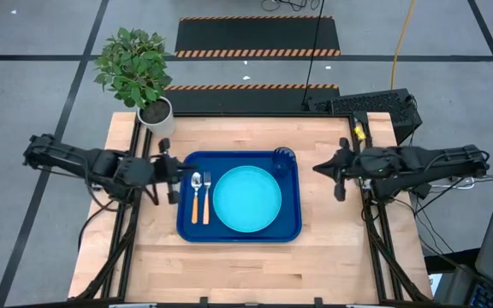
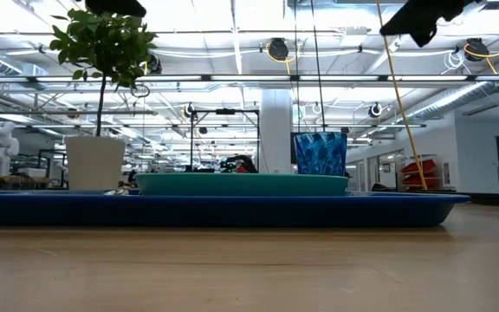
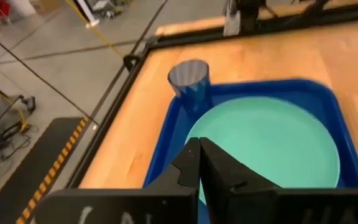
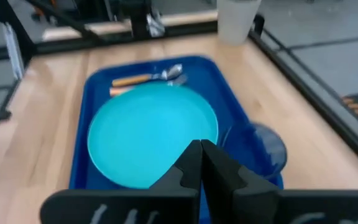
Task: Pick and place plate/cup/fork/spoon on tray
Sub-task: Return to Home Position
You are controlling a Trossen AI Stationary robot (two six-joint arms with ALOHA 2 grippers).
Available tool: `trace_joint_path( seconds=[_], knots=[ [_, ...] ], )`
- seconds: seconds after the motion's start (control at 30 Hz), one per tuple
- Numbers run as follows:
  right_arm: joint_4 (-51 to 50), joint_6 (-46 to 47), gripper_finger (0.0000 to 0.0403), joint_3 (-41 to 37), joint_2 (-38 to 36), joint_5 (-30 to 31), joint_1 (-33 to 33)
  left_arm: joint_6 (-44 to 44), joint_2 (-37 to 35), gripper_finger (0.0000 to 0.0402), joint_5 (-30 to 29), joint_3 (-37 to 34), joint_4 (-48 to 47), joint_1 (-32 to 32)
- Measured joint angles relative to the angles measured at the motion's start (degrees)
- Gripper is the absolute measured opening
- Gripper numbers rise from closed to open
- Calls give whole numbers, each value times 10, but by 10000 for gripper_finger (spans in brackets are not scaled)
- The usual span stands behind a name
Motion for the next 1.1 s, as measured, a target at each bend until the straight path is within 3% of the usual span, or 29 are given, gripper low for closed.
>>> trace_joint_path(
  seconds=[0.23,0.47,0.63,0.83,1.1],
  knots=[
    [11,-36,0,-11,-65,2,0,18,-73,3,-5,-82,69,-8],
    [83,-51,0,-91,-151,4,0,57,-173,2,-5,-205,192,0],
    [110,-47,0,-141,-204,15,0,58,-267,2,5,-278,231,23],
    [148,-40,0,-194,-231,12,0,47,-340,1,97,-353,302,67],
    [280,-58,0,-290,-238,-59,0,2,-368,1,215,-421,340,152]
  ],
)
